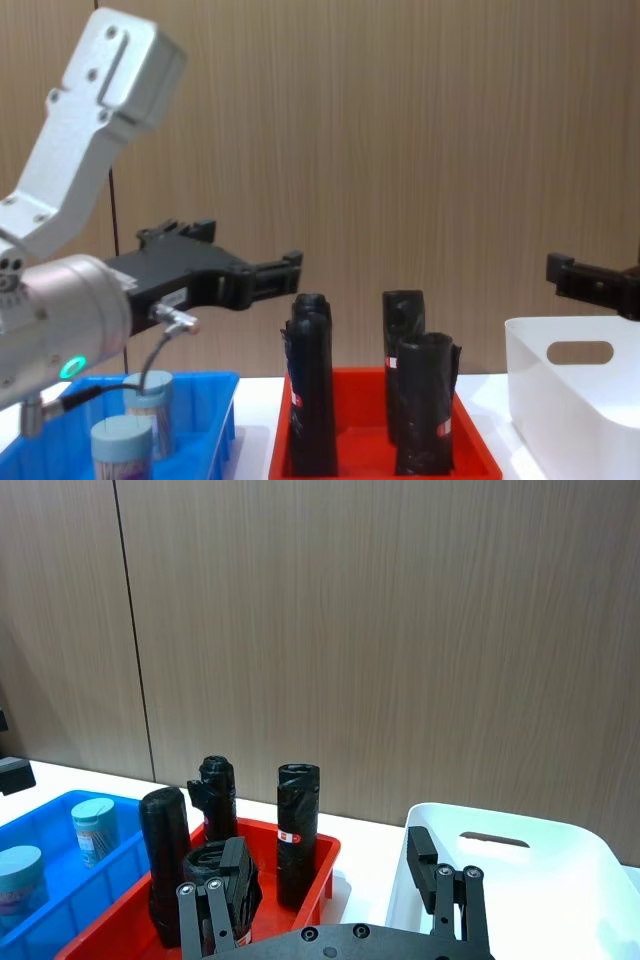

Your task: Pick the cotton swabs from the blue box and place them into the white box.

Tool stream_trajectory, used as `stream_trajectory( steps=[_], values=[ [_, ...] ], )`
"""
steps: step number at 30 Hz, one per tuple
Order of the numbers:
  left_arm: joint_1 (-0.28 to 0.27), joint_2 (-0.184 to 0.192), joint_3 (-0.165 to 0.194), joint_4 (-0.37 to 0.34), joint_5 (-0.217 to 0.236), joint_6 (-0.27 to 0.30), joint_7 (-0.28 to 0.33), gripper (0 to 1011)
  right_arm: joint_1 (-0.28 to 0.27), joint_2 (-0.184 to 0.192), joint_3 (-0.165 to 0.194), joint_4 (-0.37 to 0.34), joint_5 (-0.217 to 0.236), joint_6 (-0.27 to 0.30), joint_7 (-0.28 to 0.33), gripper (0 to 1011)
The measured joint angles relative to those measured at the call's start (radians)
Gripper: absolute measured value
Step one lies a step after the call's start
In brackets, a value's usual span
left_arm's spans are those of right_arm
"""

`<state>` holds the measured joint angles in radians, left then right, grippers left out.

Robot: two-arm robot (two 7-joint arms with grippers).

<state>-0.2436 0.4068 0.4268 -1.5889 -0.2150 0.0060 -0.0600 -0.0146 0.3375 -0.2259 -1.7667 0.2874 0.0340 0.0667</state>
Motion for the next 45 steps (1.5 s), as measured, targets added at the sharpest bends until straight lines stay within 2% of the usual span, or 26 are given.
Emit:
stream_trajectory(
  steps=[11,22,28,45],
  values=[
    [-0.005,0.035,-0.047,0.065,-0.085,-0.005,-0.043,1004,0.000,0.000,0.000,0.000,0.000,0.000,0.000,1002],
    [-0.010,0.059,-0.085,0.117,-0.164,0.033,-0.061,1004,0.000,0.000,0.000,0.000,0.000,0.000,0.000,1002],
    [-0.015,0.067,-0.100,0.139,-0.194,0.081,-0.065,1004,0.000,0.000,0.000,0.000,0.000,0.000,0.000,1002],
    [-0.025,0.067,-0.110,0.146,-0.214,0.249,-0.049,1004,0.000,0.000,0.000,0.000,0.000,0.000,0.000,1002]
  ],
)
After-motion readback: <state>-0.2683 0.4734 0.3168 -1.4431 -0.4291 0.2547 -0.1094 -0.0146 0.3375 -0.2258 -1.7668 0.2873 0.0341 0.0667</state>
